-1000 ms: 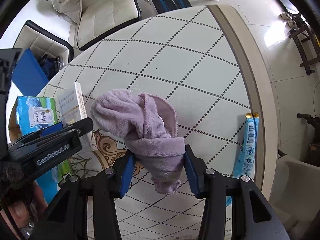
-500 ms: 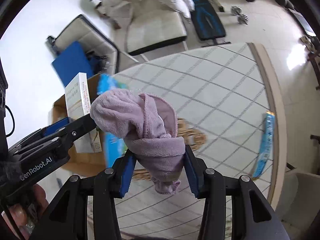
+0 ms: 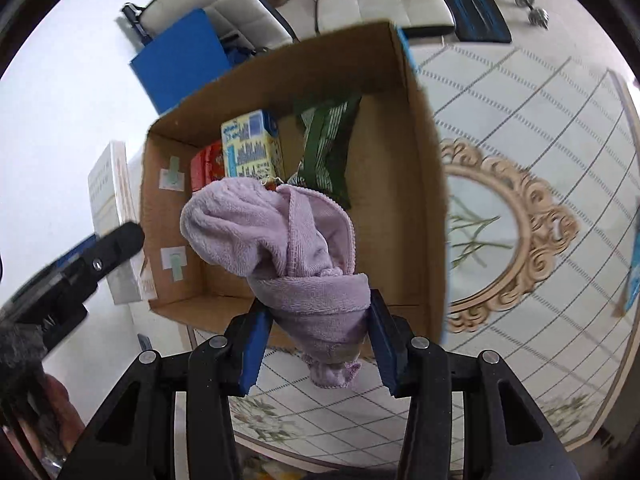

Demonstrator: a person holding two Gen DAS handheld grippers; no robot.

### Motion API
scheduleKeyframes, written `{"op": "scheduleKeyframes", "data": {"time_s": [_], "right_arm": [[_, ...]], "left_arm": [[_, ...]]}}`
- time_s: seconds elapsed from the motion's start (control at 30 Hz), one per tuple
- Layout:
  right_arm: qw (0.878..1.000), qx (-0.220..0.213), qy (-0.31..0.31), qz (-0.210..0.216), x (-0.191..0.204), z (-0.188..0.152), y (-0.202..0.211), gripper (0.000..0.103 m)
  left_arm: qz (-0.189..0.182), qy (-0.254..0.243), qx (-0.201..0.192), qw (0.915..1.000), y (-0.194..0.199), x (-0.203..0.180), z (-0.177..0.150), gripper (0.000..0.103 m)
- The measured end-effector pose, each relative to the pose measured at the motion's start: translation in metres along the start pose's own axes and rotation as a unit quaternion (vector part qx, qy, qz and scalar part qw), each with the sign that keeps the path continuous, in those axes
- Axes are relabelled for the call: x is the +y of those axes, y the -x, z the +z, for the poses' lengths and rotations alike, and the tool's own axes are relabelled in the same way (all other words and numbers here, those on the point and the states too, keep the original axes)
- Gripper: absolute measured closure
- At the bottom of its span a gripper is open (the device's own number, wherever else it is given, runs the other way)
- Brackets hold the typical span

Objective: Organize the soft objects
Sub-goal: 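Place the booklet and the cloth into the box and open both tools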

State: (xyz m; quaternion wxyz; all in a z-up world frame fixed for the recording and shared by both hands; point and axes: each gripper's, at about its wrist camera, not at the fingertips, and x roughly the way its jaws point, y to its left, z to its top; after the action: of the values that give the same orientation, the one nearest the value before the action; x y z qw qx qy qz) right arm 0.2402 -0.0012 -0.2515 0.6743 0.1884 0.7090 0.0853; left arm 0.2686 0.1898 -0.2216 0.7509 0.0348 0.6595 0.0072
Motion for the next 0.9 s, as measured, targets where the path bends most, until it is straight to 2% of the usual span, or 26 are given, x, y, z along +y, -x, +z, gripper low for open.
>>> {"op": "scheduleKeyframes", "data": {"time_s": [0.17, 0.33, 0.43, 0.5, 0.53, 0.57, 0.6, 0.63, 0.67, 0.7, 0.77, 0.83, 0.87, 0.9], "right_arm": [[0.999, 0.015, -0.023, -0.03, 0.009, 0.004, -0.043, 0.054], [0.997, 0.028, -0.043, -0.051, 0.006, 0.011, -0.068, 0.054], [0.996, 0.036, -0.046, -0.063, 0.01, 0.012, -0.078, 0.049], [0.997, 0.039, -0.042, -0.055, 0.014, 0.011, -0.08, 0.035], [0.997, 0.036, -0.04, -0.057, 0.016, 0.01, -0.079, 0.016], [0.997, 0.03, -0.036, -0.055, 0.017, 0.01, -0.077, 0.011], [0.998, 0.024, -0.029, -0.055, 0.019, 0.009, -0.074, 0.011], [0.998, 0.02, -0.021, -0.064, 0.023, 0.008, -0.072, 0.011], [0.997, 0.019, -0.012, -0.068, 0.025, 0.007, -0.069, 0.011], [0.997, 0.018, -0.004, -0.069, 0.028, 0.006, -0.066, 0.011], [0.996, 0.01, 0.01, -0.085, 0.032, 0.003, -0.06, 0.011], [0.994, -0.008, 0.032, -0.107, 0.037, 0.0, -0.05, 0.008], [0.992, -0.016, 0.042, -0.119, 0.039, -0.001, -0.046, 0.007], [0.991, -0.023, 0.051, -0.126, 0.041, -0.001, -0.041, 0.007]], "left_arm": [[0.001, -0.002, 0.042, 0.9991, -0.051, 0.018, -0.001, 0.047], [-0.006, -0.007, 0.08, 0.9968, -0.089, 0.027, -0.002, 0.046], [-0.001, -0.011, 0.106, 0.9943, -0.106, 0.03, 0.0, 0.046], [-0.017, 0.004, 0.116, 0.9931, -0.11, 0.035, -0.001, 0.046], [-0.024, 0.011, 0.119, 0.9925, -0.11, 0.037, -0.001, 0.046], [-0.026, 0.013, 0.119, 0.9924, -0.108, 0.038, -0.002, 0.046], [-0.029, 0.012, 0.116, 0.9927, -0.105, 0.039, -0.002, 0.046], [-0.029, 0.012, 0.111, 0.9933, -0.101, 0.04, -0.003, 0.044], [-0.029, 0.012, 0.108, 0.9937, -0.097, 0.04, -0.003, 0.035], [-0.035, 0.013, 0.101, 0.9941, -0.092, 0.041, -0.004, 0.032], [-0.038, 0.018, 0.09, 0.9951, -0.08, 0.043, -0.007, 0.032], [-0.035, 0.017, 0.072, 0.9966, -0.064, 0.045, -0.011, 0.018], [-0.03, 0.016, 0.063, 0.9974, -0.056, 0.043, -0.012, 0.007], [-0.027, 0.015, 0.054, 0.9981, -0.048, 0.044, -0.014, 0.006]]}}
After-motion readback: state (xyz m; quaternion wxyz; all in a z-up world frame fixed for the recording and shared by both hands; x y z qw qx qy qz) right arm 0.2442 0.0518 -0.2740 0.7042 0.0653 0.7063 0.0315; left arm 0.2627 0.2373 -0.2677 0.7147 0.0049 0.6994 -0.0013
